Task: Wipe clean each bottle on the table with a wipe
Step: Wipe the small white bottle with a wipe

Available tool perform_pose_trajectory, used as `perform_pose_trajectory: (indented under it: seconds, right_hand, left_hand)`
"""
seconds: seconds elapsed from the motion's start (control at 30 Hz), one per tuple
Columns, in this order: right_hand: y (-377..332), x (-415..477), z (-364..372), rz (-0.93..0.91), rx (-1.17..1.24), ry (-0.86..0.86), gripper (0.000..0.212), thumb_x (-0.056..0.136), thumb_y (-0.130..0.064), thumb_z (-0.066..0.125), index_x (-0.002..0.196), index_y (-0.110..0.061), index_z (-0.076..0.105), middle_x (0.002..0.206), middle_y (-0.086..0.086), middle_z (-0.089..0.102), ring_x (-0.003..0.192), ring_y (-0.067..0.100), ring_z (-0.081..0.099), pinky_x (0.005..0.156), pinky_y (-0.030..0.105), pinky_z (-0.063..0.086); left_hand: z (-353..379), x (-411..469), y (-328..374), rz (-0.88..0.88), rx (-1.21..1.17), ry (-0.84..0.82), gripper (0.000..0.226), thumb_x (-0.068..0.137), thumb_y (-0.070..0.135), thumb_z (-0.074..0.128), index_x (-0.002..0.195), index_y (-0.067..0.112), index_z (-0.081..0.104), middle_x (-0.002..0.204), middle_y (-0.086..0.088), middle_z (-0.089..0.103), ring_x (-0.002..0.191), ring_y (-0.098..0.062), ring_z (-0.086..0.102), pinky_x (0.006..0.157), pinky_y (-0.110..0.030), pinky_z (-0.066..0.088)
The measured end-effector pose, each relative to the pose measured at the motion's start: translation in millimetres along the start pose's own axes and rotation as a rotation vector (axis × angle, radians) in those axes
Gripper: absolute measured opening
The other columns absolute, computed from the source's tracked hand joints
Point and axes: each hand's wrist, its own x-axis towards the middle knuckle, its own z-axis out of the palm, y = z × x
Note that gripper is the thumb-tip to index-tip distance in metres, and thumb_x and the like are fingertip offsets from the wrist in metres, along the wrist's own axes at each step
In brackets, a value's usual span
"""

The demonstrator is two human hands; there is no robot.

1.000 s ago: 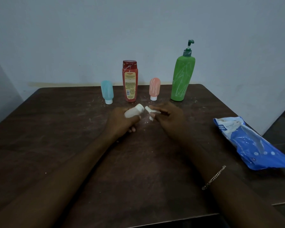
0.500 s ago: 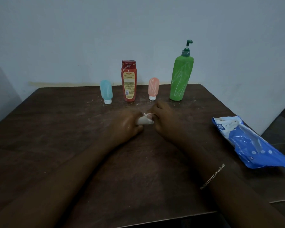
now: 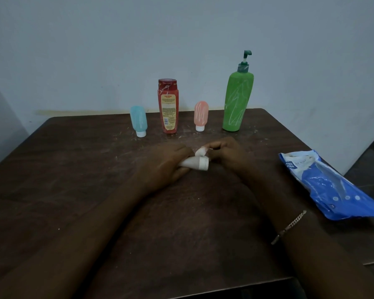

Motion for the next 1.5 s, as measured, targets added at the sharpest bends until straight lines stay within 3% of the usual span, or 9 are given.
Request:
perform_pose_trajectory:
  seconds: [0.07, 0.17, 0.37, 0.6, 0.73, 0.9, 1.1, 1.33, 1.5]
  right_hand:
    - [0.6, 0.0, -0.9, 0.108, 0.334, -0.058, 0.026, 0.090, 0.007, 0.047, 0.100, -0.002, 0.070, 0.112, 0.019, 0.069, 0.102, 0.031, 0.065, 0.097, 0.046, 0.050]
    - [0.2, -1.2, 3.8, 0.111, 0.636, -0.121, 0.032, 0.094, 0.011, 0.037, 0.119, 0.009, 0.055, 0.115, 0.024, 0.063, 0.089, 0.025, 0.069, 0.075, 0.029, 0.057]
    - [-0.2, 0.5, 26.1, 0.033, 0.713, 0.009, 0.024, 0.095, 0.009, 0.045, 0.109, 0.002, 0.063, 0.104, 0.015, 0.069, 0.090, 0.021, 0.067, 0.077, 0.025, 0.057]
    - [-8.1, -5.1, 34.1, -0.073, 0.491, 0.016, 0.014, 0.087, -0.005, 0.066, 0.100, -0.005, 0.072, 0.092, 0.015, 0.074, 0.075, 0.022, 0.066, 0.067, 0.029, 0.056]
    - [-11.1, -7.5, 16.1, -0.155, 0.383, 0.206, 0.023, 0.086, -0.005, 0.070, 0.108, 0.000, 0.071, 0.094, 0.015, 0.075, 0.076, 0.026, 0.068, 0.071, 0.035, 0.058]
    - [-16.9, -16.4, 12.9, -0.276, 0.076, 0.304, 0.025, 0.079, 0.001, 0.074, 0.104, -0.004, 0.074, 0.101, 0.006, 0.074, 0.087, 0.008, 0.070, 0.073, 0.014, 0.053]
    - [-9.1, -14.0, 23.4, -0.432, -0.278, 0.239, 0.027, 0.084, -0.009, 0.073, 0.111, -0.013, 0.074, 0.109, -0.003, 0.068, 0.098, 0.001, 0.063, 0.084, 0.010, 0.049]
    - [-13.0, -13.4, 18.7, -0.360, -0.180, 0.235, 0.022, 0.079, -0.011, 0.078, 0.101, -0.016, 0.077, 0.095, -0.006, 0.074, 0.086, 0.005, 0.068, 0.079, 0.026, 0.056]
    - [-13.3, -16.0, 17.5, -0.331, -0.185, 0.206, 0.020, 0.077, -0.010, 0.079, 0.096, -0.015, 0.077, 0.092, -0.005, 0.075, 0.082, 0.004, 0.069, 0.076, 0.025, 0.057]
  left_hand:
    - [-1.4, 1.7, 1.5, -0.044, -0.106, 0.010, 0.028, 0.090, 0.031, 0.069, 0.116, 0.030, 0.059, 0.110, 0.009, 0.065, 0.098, -0.004, 0.057, 0.088, -0.027, 0.049]
    - [-0.8, 4.7, 5.7, -0.136, -0.275, 0.117, 0.028, 0.089, 0.031, 0.073, 0.112, 0.033, 0.058, 0.107, 0.015, 0.062, 0.094, 0.002, 0.057, 0.083, -0.022, 0.049]
    - [8.6, 7.5, -5.4, -0.317, -0.329, 0.227, 0.046, 0.089, 0.033, 0.073, 0.130, 0.026, 0.054, 0.128, 0.001, 0.063, 0.112, -0.012, 0.059, 0.092, -0.034, 0.054]
    - [8.2, 6.1, -16.0, -0.484, -0.522, 0.258, 0.051, 0.082, 0.040, 0.079, 0.128, 0.031, 0.060, 0.122, 0.008, 0.067, 0.109, -0.010, 0.063, 0.088, -0.034, 0.055]
    - [5.1, -0.7, -21.1, -0.532, -0.642, 0.138, 0.037, 0.074, 0.034, 0.086, 0.104, 0.038, 0.064, 0.087, 0.005, 0.073, 0.074, -0.017, 0.070, 0.076, -0.049, 0.061]
    - [3.6, -0.5, -20.8, -0.517, -0.555, -0.050, 0.043, 0.078, 0.022, 0.083, 0.114, 0.035, 0.063, 0.101, 0.008, 0.069, 0.090, -0.013, 0.067, 0.080, -0.030, 0.056]
    - [3.6, -1.7, -23.0, -0.488, -0.603, 0.019, 0.036, 0.079, 0.012, 0.081, 0.103, 0.035, 0.068, 0.084, 0.002, 0.073, 0.065, -0.017, 0.067, 0.065, -0.039, 0.058]
    - [4.1, 1.2, -21.8, -0.506, -0.512, -0.076, 0.049, 0.077, 0.019, 0.082, 0.122, 0.028, 0.064, 0.109, 0.009, 0.067, 0.099, -0.013, 0.064, 0.086, -0.035, 0.055]
    - [2.3, -0.3, -19.6, -0.502, -0.520, -0.060, 0.048, 0.077, 0.017, 0.082, 0.121, 0.028, 0.063, 0.106, 0.009, 0.067, 0.093, -0.010, 0.065, 0.083, -0.033, 0.055]
